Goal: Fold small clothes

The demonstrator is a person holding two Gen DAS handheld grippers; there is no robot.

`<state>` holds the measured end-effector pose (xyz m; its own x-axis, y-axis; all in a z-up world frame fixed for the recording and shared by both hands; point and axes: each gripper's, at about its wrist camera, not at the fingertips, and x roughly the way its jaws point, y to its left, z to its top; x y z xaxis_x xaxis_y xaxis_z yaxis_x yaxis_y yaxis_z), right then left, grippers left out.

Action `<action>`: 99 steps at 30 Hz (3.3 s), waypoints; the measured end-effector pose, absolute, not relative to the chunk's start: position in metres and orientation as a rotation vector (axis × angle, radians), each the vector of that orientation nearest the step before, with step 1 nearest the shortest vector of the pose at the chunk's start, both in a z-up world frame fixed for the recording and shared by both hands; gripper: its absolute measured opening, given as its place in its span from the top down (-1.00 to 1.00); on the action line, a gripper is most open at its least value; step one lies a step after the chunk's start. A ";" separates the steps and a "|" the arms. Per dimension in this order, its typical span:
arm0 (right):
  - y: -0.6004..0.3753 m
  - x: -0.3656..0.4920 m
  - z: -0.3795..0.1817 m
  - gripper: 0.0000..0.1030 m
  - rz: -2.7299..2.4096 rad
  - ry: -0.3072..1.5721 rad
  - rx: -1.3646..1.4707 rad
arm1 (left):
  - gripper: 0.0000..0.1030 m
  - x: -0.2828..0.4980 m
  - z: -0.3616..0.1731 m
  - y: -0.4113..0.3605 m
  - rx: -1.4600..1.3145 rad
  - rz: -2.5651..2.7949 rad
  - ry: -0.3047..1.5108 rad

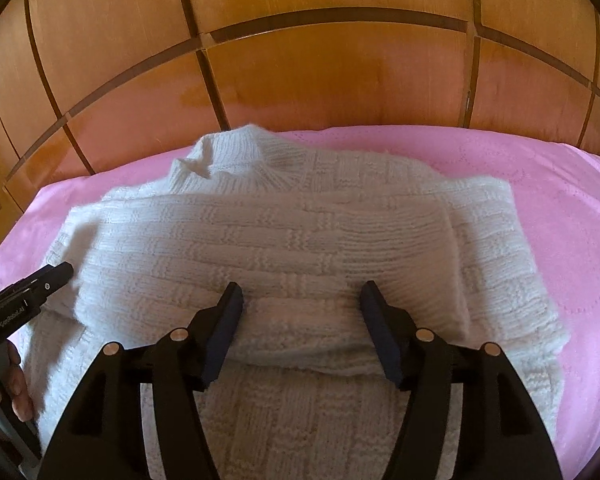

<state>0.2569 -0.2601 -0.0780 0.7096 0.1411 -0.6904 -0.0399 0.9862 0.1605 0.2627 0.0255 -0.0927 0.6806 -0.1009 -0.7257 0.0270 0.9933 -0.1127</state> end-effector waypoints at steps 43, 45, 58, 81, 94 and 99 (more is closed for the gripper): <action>-0.303 0.199 -0.063 -0.61 -0.016 0.794 0.221 | -0.48 0.157 -0.066 0.054 -0.159 0.039 0.783; -0.307 0.187 -0.064 -0.68 -0.009 0.808 0.232 | -0.48 0.147 -0.063 0.055 -0.157 0.031 0.774; -0.357 0.103 -0.089 -0.73 -0.027 0.898 0.287 | -0.48 0.092 -0.069 0.072 -0.159 0.018 0.797; -0.348 -0.009 -0.119 0.56 0.263 1.161 0.426 | 0.40 -0.007 -0.111 0.094 -0.268 -0.342 1.041; -0.356 0.044 -0.051 0.76 0.399 0.892 0.652 | 0.89 0.049 -0.059 0.112 -0.546 -0.451 0.860; -0.374 0.091 -0.062 0.76 0.291 0.865 0.734 | 0.89 0.108 -0.060 0.107 -0.582 -0.408 0.857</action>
